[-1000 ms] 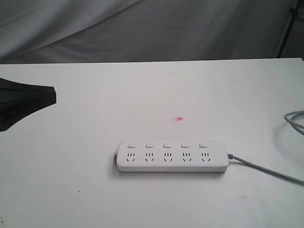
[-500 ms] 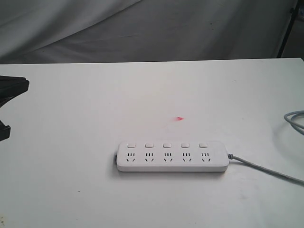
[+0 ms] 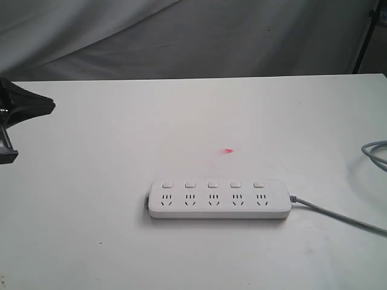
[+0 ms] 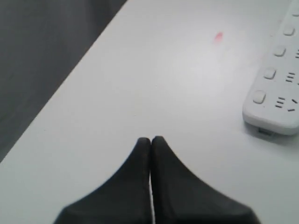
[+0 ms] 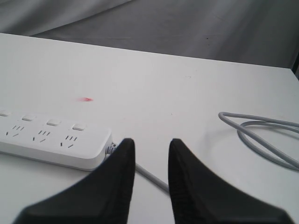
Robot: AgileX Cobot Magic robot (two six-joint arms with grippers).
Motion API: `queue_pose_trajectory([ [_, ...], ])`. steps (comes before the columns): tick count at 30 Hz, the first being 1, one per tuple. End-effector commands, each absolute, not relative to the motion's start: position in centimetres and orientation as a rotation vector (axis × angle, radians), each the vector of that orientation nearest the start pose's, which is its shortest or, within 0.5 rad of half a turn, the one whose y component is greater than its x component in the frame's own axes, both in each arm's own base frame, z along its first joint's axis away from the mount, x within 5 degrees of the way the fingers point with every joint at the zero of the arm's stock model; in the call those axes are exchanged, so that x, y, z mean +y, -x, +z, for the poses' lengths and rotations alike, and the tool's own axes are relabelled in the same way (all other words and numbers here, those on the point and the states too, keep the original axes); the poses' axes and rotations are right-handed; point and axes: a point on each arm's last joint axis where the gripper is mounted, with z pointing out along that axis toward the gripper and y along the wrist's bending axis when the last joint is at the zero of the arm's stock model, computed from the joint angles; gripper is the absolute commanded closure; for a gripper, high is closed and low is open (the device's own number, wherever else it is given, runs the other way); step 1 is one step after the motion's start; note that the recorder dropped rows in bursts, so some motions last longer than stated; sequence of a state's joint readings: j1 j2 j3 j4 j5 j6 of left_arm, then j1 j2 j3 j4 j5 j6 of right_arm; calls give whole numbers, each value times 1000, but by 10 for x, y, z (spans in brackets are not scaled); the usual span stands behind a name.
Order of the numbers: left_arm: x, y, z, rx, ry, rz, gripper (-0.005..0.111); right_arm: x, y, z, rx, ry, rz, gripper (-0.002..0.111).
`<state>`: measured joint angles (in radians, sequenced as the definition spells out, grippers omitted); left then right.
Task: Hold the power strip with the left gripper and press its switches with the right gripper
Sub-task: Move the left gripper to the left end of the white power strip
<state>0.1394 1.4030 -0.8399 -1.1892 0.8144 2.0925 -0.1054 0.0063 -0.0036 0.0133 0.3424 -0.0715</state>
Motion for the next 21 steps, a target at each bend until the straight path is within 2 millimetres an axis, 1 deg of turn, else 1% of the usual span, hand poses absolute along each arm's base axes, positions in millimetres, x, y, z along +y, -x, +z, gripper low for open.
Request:
queue_pose_trajectory([
  [1, -25, -299, 243, 1774, -1440, -416, 107, -5, -53, 182, 1826, -35, -108, 84],
  [4, -27, -309, 225, 1778, -1472, -586, 107, -5, -53, 182, 1826, -35, -108, 84],
  [6, -28, -316, 212, 1798, -1443, -655, 107, -5, -53, 182, 1826, -35, -108, 84],
  [8, -28, -323, 201, 1827, -1383, -679, 107, -5, -53, 182, 1826, -35, -108, 84],
  [10, -25, -331, 189, 1874, -1318, -657, 106, -5, -53, 182, 1826, -35, -108, 84],
  [13, -25, -334, 176, 1902, -1308, -694, 101, -5, -53, 182, 1826, -35, -108, 84],
  [16, -27, -333, 170, 1902, -1311, -751, 83, -5, -53, 182, 1826, -35, -108, 84],
  [18, -27, -333, 170, 1901, -1312, -758, 60, -5, -53, 182, 1826, -35, -108, 84],
  [19, -27, -333, 170, 1902, -1311, -755, 46, -5, -53, 182, 1826, -35, -108, 84],
  [20, -28, -333, 170, 1902, -1303, -752, 28, -5, -53, 182, 1826, -35, -108, 84],
  [21, -28, -334, 170, 1905, -1298, -743, 17, -5, -53, 182, 1826, -35, -108, 84],
])
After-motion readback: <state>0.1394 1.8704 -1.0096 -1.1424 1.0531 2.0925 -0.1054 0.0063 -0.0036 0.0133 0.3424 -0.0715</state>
